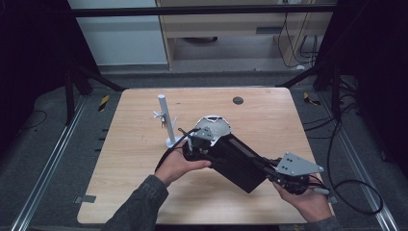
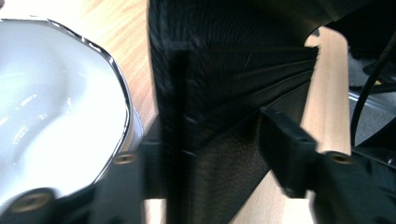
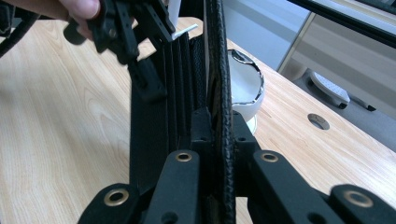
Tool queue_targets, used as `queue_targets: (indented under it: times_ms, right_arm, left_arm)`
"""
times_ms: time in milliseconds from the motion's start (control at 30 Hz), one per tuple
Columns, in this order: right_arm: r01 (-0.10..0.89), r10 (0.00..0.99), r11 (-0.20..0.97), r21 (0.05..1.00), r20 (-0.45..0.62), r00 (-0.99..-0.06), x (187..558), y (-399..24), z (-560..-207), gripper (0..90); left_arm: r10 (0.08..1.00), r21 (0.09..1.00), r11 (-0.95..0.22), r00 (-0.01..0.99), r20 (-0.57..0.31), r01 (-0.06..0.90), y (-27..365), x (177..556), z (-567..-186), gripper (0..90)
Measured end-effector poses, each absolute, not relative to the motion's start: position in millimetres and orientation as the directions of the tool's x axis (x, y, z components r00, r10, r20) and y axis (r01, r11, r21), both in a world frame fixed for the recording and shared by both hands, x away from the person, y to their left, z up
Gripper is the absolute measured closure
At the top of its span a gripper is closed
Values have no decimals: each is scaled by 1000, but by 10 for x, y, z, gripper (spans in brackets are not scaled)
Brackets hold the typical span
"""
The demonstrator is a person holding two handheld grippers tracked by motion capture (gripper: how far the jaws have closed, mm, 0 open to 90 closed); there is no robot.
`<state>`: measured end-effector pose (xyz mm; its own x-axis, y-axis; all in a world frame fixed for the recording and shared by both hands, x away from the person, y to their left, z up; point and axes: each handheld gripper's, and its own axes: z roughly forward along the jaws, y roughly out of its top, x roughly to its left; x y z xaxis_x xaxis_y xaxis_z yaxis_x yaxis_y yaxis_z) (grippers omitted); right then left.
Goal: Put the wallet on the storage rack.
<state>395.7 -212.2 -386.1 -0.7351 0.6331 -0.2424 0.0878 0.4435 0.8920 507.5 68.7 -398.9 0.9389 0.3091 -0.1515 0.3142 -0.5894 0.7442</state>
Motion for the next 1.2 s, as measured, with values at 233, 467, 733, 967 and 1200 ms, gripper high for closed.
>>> queue_targets:
  times_ms: [233, 467, 733, 967, 1200]
  right_arm:
    - [95, 633, 485, 869, -274, -724, 3968, -2135, -3942, 823]
    - [108, 633, 502, 858, -280, -722, 3986, -2125, -4032, 802]
    - [190, 646, 481, 856, -199, -737, 4030, -2062, -4206, 477]
    - [214, 659, 470, 856, -179, -730, 4005, -2007, -4382, 243]
    - [265, 695, 422, 867, -122, -708, 3999, -2083, -4539, 154]
  left_arm:
    - [299, 748, -588, 942, -152, 308, 713, 4985, -3821, 798]
    - [323, 731, -618, 941, -98, 288, 669, 4884, -3636, 805]
    - [345, 729, -621, 936, -75, 287, 621, 4880, -3432, 807]
    - [358, 726, -625, 932, -59, 286, 584, 4873, -3274, 806]
    - [378, 718, -636, 925, -31, 284, 646, 4859, -3108, 806]
